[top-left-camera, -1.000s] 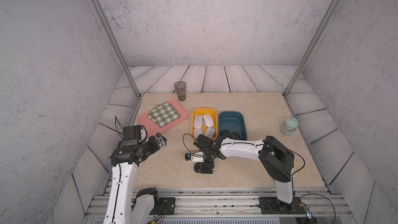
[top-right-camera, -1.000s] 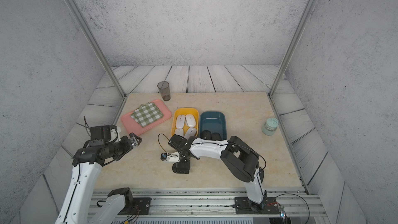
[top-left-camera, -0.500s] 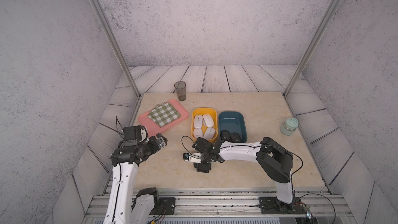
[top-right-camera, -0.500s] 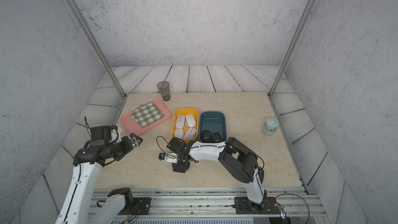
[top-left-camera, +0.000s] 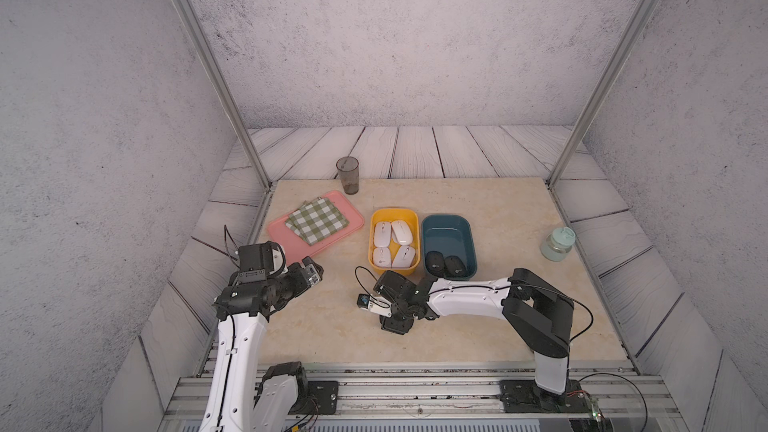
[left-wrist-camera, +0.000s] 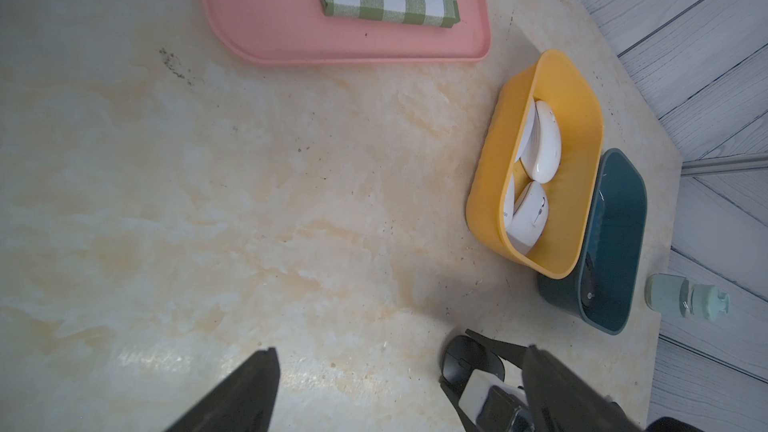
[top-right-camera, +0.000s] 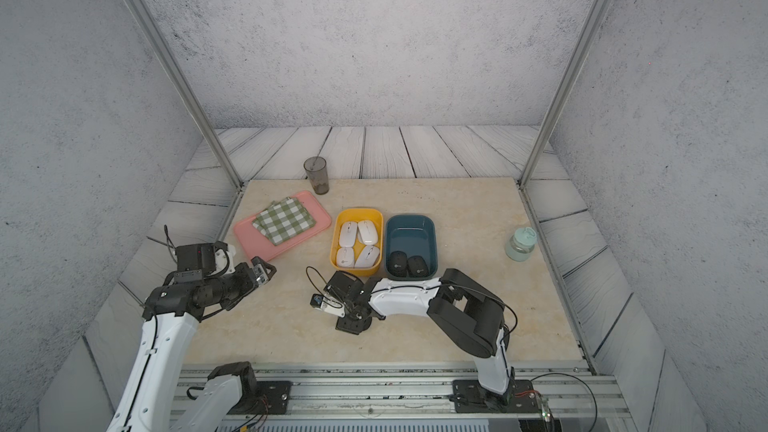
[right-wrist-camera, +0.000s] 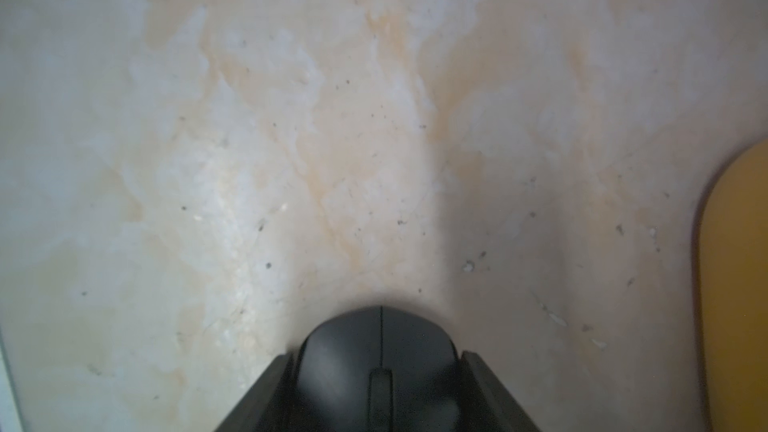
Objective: Place the mice by color into the storage box
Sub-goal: Pick up the mouse from the center of the board.
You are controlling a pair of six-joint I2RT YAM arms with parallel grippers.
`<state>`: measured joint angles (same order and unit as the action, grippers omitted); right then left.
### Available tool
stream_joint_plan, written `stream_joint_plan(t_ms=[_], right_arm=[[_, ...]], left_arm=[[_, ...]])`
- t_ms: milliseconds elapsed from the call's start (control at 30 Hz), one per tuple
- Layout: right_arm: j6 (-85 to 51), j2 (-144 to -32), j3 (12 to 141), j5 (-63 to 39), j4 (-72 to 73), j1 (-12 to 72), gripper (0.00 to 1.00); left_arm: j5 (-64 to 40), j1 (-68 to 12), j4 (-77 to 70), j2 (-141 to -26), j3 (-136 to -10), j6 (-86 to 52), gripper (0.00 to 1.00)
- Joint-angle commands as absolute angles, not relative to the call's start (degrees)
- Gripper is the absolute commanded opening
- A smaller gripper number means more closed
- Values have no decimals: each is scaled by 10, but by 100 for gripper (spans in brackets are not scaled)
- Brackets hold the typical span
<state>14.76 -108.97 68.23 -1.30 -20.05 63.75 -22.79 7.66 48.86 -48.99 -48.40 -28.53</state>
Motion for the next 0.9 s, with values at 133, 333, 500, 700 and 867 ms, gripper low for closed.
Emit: stream_joint_plan(t_ms=[133, 333, 500, 700, 867], right_arm=[[71, -1025, 707, 37, -269, 638, 55], [-7, -980, 778, 57, -354, 608, 55], [-70, -941, 830, 65, -416, 555, 56], [-182, -909, 840, 27, -420, 416, 56], [-243, -937, 843, -9, -381, 324, 56]], left_arm=[[-243, 81, 477, -482, -475, -279, 98], [-263, 81, 462, -473, -467, -275, 98], [-268, 81, 461, -467, -465, -274, 98], [-276, 79, 459, -467, -462, -275, 98], [-279, 72, 457, -463, -461, -278, 98]])
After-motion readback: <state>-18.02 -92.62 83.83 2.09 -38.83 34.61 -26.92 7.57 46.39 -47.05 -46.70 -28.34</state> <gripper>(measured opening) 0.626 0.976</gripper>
